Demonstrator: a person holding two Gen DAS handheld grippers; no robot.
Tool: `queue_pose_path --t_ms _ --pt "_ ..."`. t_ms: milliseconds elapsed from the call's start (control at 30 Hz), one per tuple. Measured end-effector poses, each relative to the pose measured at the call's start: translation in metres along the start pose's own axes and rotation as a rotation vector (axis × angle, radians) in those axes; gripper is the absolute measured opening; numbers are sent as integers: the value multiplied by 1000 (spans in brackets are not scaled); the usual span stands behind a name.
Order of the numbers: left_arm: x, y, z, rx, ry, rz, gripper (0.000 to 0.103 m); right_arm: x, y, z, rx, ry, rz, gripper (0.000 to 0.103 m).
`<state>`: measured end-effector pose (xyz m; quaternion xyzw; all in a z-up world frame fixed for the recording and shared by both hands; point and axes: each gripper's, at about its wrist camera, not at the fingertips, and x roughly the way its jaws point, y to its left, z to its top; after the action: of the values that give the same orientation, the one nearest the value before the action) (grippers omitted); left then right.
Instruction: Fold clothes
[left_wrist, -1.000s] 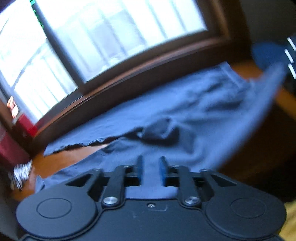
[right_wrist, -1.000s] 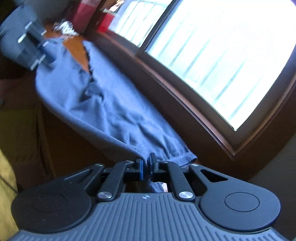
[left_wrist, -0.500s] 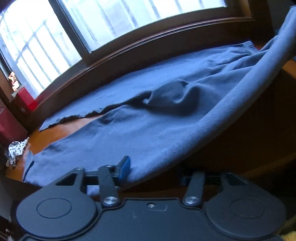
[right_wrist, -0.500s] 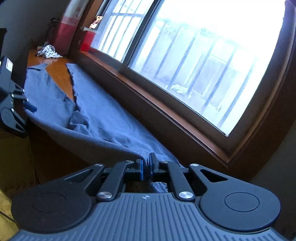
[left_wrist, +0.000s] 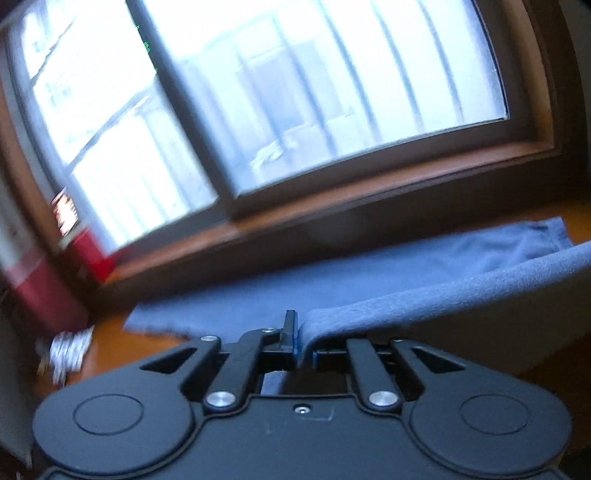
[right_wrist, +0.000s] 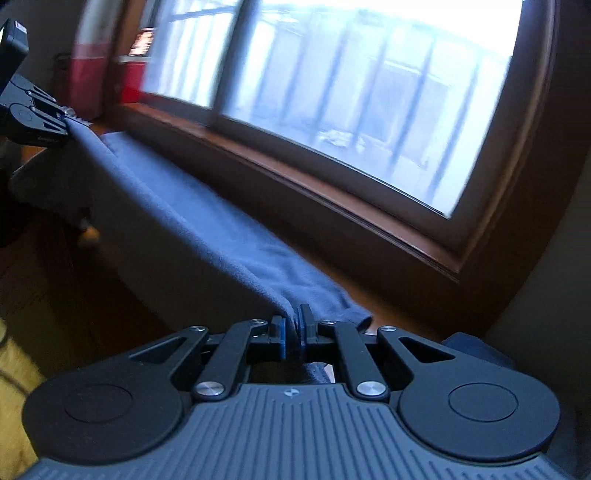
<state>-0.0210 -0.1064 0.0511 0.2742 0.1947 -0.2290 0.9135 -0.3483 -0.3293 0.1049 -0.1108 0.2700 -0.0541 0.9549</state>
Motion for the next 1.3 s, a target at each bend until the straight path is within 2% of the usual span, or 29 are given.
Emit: queue_pose_path --t_ms 133,333,400,467,533,633,733,867,1000,1100,1200,1300 --pt "80 -7 42 89 -14 -37 7 56 -24 20 13 55 -28 6" --pt "203 -27 66 155 94 -122 8 155 -61 23 83 162 -40 9" --pt "233 -33 66 174 147 -152 8 188 -71 17 115 221 -70 25" --pt "256 -37 65 194 189 -176 9 202 -78 11 163 251 -144 47" --pt "269 -37 62 198 211 -198 10 204 -85 7 222 255 -203 54" --pt "277 -36 56 210 235 -229 11 185 -91 3 353 237 -201 54" --pt "280 -34 51 225 237 -225 20 181 -79 6 377 210 -186 54" --pt "279 -28 55 205 248 -224 26 175 -62 10 409 174 -166 55" --pt "268 -25 59 204 223 -245 39 170 -45 14 440 137 -147 55" --pt "254 -21 57 218 193 -225 50 188 -26 18 415 180 -192 54" --pt "234 -11 51 193 161 -225 58 182 -5 30 422 119 -220 56" --pt "214 -2 40 142 166 -219 60 174 23 41 386 98 -209 59"
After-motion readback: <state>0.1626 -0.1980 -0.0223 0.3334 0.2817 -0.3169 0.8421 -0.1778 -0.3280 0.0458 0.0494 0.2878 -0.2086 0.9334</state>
